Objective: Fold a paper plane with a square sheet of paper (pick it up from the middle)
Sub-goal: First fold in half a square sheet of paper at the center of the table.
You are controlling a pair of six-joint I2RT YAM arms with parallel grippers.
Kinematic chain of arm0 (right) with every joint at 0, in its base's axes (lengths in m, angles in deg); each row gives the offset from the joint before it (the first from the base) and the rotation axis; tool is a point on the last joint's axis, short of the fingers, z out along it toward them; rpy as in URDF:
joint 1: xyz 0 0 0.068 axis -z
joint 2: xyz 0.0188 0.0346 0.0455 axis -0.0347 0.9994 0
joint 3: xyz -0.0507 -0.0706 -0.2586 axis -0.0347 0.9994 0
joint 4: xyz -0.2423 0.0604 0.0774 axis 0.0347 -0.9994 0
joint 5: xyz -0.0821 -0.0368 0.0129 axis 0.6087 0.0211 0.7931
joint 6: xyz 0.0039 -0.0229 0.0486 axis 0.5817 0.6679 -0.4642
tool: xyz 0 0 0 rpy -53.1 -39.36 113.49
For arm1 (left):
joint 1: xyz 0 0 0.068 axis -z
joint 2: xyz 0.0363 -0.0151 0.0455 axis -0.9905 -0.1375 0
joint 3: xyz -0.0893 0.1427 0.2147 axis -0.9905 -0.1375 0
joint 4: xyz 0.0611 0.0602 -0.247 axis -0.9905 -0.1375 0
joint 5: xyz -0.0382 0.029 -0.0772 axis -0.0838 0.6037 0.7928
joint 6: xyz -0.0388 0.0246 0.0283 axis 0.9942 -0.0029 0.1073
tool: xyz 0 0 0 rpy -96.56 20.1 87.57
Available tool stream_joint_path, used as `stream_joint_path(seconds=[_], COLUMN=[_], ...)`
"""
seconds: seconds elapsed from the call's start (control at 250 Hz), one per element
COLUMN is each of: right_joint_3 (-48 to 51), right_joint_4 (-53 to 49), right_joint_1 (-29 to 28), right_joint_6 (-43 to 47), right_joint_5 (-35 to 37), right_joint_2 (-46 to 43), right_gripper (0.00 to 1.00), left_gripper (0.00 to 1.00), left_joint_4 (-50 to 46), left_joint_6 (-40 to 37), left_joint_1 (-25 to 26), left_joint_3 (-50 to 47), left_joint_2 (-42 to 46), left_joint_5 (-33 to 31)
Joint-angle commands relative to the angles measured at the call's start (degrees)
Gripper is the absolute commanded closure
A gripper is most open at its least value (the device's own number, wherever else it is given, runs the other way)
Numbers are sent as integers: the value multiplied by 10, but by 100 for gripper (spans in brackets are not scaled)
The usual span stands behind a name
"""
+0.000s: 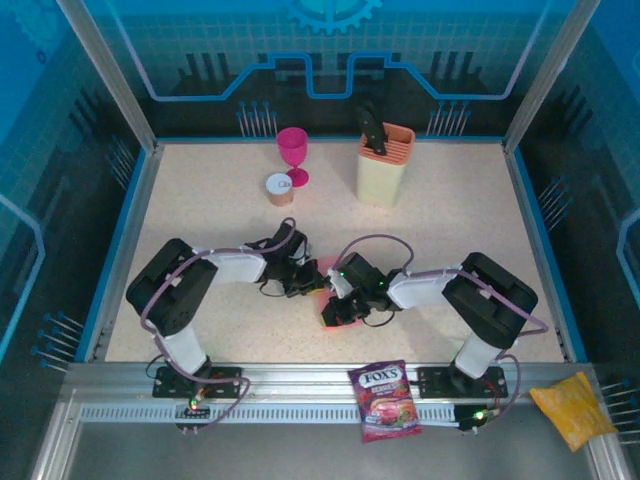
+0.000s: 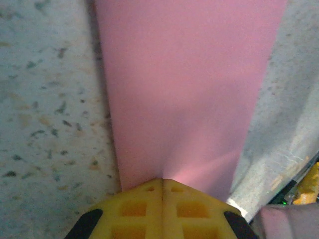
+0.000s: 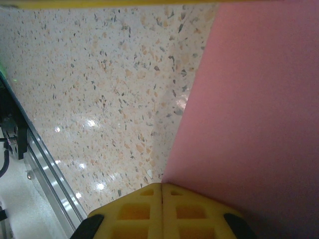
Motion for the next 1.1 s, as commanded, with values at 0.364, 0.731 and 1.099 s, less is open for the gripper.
stream_joint_path(seconds=[0.364,0.731,1.099], right_joint_3=[14,31,34], right_joint_4=[-95,-90,-89], right_joint_1=[6,7,9], right_joint_6=[34,43,44], right_joint_5=[25,21,17], right_joint_2=[50,67,75], right_gripper=[100,100,100], left_gripper=[100,100,100], left_joint_4=[-25,-41,-54], left_joint_6=[-10,-35,-52], left_joint_1=[-21,-62,-91], left_joint_3=[62,122,174], left_joint_2=[-51,-87,-127], left_joint_5=[-40,-34,-39])
